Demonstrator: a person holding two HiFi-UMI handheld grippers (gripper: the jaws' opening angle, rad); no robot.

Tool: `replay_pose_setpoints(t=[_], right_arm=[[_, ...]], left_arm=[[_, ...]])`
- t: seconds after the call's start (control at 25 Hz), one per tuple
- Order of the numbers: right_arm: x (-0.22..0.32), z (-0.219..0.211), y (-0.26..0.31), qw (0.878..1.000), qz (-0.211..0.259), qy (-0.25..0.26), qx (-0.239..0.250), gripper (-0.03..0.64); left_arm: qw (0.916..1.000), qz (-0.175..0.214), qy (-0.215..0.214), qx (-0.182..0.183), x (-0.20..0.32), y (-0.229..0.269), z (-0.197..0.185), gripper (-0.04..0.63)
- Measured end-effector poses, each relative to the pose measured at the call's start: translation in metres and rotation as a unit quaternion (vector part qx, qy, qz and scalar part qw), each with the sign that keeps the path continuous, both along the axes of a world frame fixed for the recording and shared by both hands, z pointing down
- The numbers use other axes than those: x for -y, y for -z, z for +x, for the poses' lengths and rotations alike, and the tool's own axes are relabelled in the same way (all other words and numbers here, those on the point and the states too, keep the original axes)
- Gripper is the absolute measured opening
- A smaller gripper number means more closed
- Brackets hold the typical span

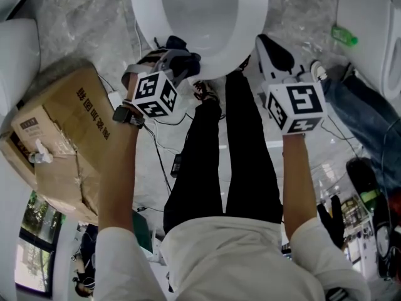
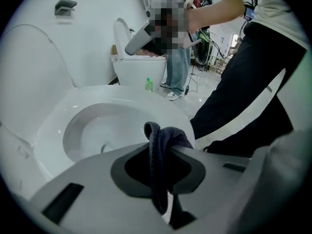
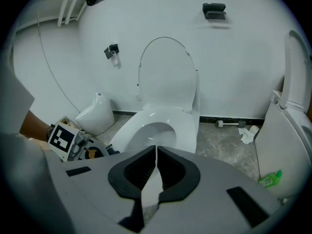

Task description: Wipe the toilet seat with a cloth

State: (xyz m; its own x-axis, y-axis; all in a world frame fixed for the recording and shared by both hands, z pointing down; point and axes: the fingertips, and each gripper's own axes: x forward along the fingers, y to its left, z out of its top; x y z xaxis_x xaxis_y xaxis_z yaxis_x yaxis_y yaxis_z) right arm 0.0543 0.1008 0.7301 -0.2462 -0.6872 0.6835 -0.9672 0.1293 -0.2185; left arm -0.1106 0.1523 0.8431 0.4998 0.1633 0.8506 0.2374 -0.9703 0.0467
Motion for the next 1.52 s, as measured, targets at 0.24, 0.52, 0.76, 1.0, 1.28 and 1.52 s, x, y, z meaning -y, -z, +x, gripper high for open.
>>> replay_pose_setpoints(t=[0.24,0.52,0.76,1.0,1.28,1.52], right_arm=[[-0.003,-0.001,-0.003,1.000,-0.007,-0.001,0.007,0.033],[0.002,-0.003,-0.003,1.000,-0.011,0.002,0.010,0.032],[0.011,0.005,-0.006,1.000,-0.013,-0.002,0.005,0.032],[0.019,0.016,-0.006,0.999,-0.029,-0.016,0.009,0.032],[0.040,0.006,-0.001,0.999,-0.033,0.005,0.023,0.033],[0.052,0.013,0.003,0.999,-0.038,0.016,0.036,0.032]], left_arm=[[0.9992,0.036,0.018,0.004,0.030,0.003,-0.017,0.035],[0.9924,0.090,0.079,0.028,0.076,-0.002,-0.021,0.035],[0.9844,0.120,0.119,0.048,0.117,-0.008,-0.021,0.035],[0.9794,0.131,0.139,0.065,0.152,-0.007,-0.016,0.035],[0.9745,0.162,0.133,0.080,0.203,-0.013,-0.013,0.035],[0.9683,0.179,0.145,0.098,0.248,-0.013,0.006,0.035]])
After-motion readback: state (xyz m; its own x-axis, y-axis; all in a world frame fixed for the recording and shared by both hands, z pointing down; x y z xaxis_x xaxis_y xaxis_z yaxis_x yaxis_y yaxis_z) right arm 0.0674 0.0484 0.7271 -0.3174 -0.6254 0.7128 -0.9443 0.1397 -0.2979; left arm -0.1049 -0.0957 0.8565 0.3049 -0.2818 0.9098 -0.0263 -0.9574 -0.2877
